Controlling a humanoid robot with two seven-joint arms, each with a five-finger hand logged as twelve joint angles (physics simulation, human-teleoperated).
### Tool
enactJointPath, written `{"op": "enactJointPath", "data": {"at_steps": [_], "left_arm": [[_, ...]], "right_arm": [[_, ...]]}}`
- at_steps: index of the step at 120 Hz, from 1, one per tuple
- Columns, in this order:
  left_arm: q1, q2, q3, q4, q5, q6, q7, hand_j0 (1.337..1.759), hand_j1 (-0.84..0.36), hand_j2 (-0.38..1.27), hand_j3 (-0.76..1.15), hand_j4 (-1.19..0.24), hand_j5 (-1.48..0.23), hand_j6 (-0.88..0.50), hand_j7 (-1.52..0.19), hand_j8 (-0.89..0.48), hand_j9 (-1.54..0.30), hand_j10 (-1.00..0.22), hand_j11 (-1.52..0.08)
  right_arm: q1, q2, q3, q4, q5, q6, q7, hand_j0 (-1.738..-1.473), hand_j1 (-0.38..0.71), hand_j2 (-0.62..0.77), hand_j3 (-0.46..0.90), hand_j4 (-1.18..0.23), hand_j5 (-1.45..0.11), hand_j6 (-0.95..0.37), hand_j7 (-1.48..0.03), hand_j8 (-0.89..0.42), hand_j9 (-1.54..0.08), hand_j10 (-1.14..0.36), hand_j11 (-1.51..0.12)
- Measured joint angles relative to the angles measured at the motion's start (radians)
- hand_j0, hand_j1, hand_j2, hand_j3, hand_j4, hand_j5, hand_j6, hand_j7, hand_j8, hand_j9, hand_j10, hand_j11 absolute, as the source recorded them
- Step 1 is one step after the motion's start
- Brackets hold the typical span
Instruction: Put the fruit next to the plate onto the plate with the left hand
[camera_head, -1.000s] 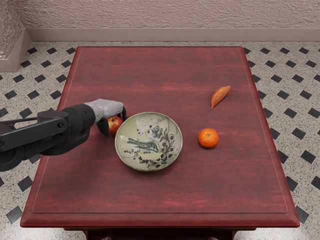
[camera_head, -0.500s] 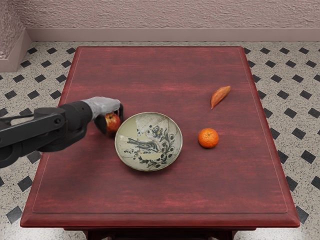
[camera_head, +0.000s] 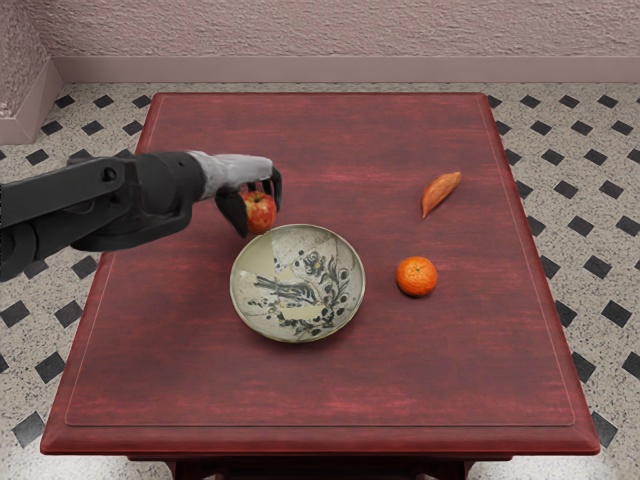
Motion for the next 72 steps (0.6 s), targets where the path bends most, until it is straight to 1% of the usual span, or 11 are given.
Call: {"op": "enactJointPath", "data": {"at_steps": [5, 8, 16, 34, 39, 41, 45, 49, 58, 65, 72], "left_arm": [[0.0, -0.017, -0.008, -0.007, -0.01, -0.011, 0.0, 1.648, -0.38, 0.31, 0.0, -0.44, -1.02, -0.25, -0.99, -0.39, -0.98, -0.71, -0.98], [-0.002, -0.021, -0.013, -0.013, -0.018, -0.016, 0.0, 1.649, -0.37, 0.33, 0.0, -0.46, -1.01, -0.28, -0.99, -0.4, -0.98, -0.71, -0.98], [-0.001, -0.026, -0.025, -0.035, -0.037, -0.032, 0.0, 1.648, -0.36, 0.31, 0.0, -0.47, -1.01, -0.29, -0.99, -0.4, -0.98, -0.71, -0.98], [0.022, -0.027, -0.03, -0.08, -0.053, -0.048, 0.0, 1.648, -0.35, 0.3, 0.0, -0.48, -1.01, -0.28, -0.99, -0.41, -0.98, -0.7, -0.98], [0.025, -0.044, -0.029, -0.088, -0.054, -0.05, 0.0, 1.648, -0.35, 0.29, 0.0, -0.47, -1.01, -0.28, -1.0, -0.4, -0.98, -0.7, -0.98], [0.032, -0.05, -0.028, -0.091, -0.053, -0.049, 0.0, 1.648, -0.36, 0.3, 0.0, -0.48, -1.01, -0.29, -0.99, -0.4, -0.98, -0.7, -0.98], [0.038, -0.061, -0.024, -0.095, -0.053, -0.051, 0.0, 1.648, -0.34, 0.28, 0.0, -0.47, -1.01, -0.28, -1.0, -0.4, -0.98, -0.7, -0.98], [0.039, -0.065, -0.016, -0.098, -0.051, -0.05, 0.0, 1.648, -0.35, 0.29, 0.0, -0.47, -1.01, -0.28, -1.0, -0.41, -0.98, -0.7, -0.98], [0.051, -0.068, -0.005, -0.101, -0.044, -0.048, 0.0, 1.648, -0.33, 0.28, 0.0, -0.5, -1.0, -0.3, -0.99, -0.42, -0.98, -0.7, -0.98], [0.058, -0.067, 0.005, -0.102, -0.032, -0.046, 0.0, 1.647, -0.35, 0.3, 0.0, -0.49, -1.0, -0.3, -1.0, -0.41, -0.98, -0.7, -0.98], [0.062, -0.067, 0.011, -0.102, -0.022, -0.045, 0.0, 1.647, -0.32, 0.27, 0.0, -0.51, -1.0, -0.32, -0.99, -0.43, -0.98, -0.7, -0.98]], "right_arm": [[0.0, 0.0, 0.0, 0.0, 0.0, 0.0, 0.0, -1.658, -0.35, 0.0, 0.0, 0.0, 0.0, 0.0, 0.0, 0.0, 0.0, 0.0, 0.0], [0.0, 0.0, 0.0, 0.0, 0.0, 0.0, 0.0, -1.658, -0.35, 0.0, 0.0, 0.0, 0.0, 0.0, 0.0, 0.0, 0.0, 0.0, 0.0], [0.0, 0.0, 0.0, 0.0, 0.0, 0.0, 0.0, -1.658, -0.35, 0.0, 0.0, 0.0, 0.0, 0.0, 0.0, 0.0, 0.0, 0.0, 0.0], [-0.001, 0.0, 0.0, 0.0, 0.0, 0.0, 0.0, -1.658, -0.35, 0.0, 0.0, 0.0, 0.0, 0.0, 0.0, 0.0, 0.0, 0.0, 0.0], [0.0, 0.0, 0.0, 0.0, 0.0, 0.0, 0.0, -1.658, -0.35, 0.0, 0.0, 0.0, 0.0, 0.0, 0.0, 0.0, 0.0, 0.0, 0.0], [0.0, 0.0, 0.0, 0.0, 0.0, 0.0, 0.0, -1.658, -0.35, 0.0, 0.0, 0.0, 0.0, 0.0, 0.0, 0.0, 0.0, 0.0, 0.0], [-0.001, 0.0, 0.0, 0.0, 0.0, 0.0, 0.0, -1.658, -0.35, 0.0, 0.0, 0.0, 0.0, 0.0, 0.0, 0.0, 0.0, 0.0, 0.0], [-0.001, 0.0, 0.0, 0.0, 0.0, 0.0, 0.0, -1.658, -0.35, 0.0, 0.0, 0.0, 0.0, 0.0, 0.0, 0.0, 0.0, 0.0, 0.0], [0.0, 0.0, 0.0, 0.0, 0.0, 0.0, 0.0, -1.658, -0.35, 0.0, 0.0, 0.0, 0.0, 0.0, 0.0, 0.0, 0.0, 0.0, 0.0], [-0.001, 0.0, 0.0, 0.0, 0.0, 0.0, 0.0, -1.658, -0.35, 0.0, 0.0, 0.0, 0.0, 0.0, 0.0, 0.0, 0.0, 0.0, 0.0], [-0.001, 0.0, 0.0, 0.0, 0.0, 0.0, 0.0, -1.658, -0.35, 0.0, 0.0, 0.0, 0.0, 0.0, 0.0, 0.0, 0.0, 0.0, 0.0]]}}
